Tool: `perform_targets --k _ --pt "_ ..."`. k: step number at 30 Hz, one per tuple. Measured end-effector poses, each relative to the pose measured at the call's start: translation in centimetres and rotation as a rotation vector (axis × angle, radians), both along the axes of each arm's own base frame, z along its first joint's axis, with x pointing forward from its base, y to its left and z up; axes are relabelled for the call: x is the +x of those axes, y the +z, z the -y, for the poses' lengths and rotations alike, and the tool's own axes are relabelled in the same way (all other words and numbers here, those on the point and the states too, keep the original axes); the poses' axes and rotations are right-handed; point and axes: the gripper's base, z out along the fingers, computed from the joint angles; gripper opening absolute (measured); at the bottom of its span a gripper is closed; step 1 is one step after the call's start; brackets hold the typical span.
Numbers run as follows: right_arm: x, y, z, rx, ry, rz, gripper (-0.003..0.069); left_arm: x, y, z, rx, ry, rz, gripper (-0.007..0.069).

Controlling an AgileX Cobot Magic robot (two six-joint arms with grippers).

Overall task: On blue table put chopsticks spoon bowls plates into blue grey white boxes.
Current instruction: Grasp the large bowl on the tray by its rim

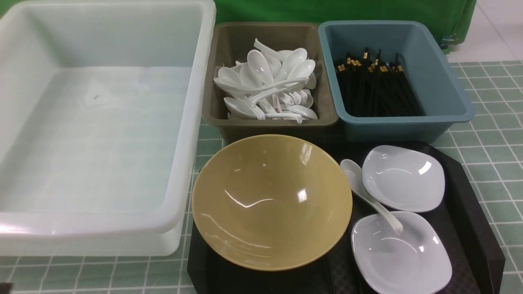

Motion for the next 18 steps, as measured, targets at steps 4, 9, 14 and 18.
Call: perform_targets --k 4,9,14,18 --pt "-1.8 2.4 -0.2 0.170 0.162 0.351 0.0107 -1.6 2.3 0.1 -0.048 -0.041 0.311 0.0005" --pt "-1.7 2.3 -0.2 0.361 0.306 0.363 0.0110 -2.5 3.2 -0.3 -0.211 -0.131 0.445 0.0005" --pt "-1.4 4.1 -0.2 0.436 0.319 0.273 0.0110 -2.8 7.0 -0.4 -0.290 -0.163 0.378 0.0005" --pt "-1.3 8.4 -0.2 0.401 0.272 0.208 0.0110 -1.5 11.6 -0.2 -0.259 -0.129 0.186 0.0005"
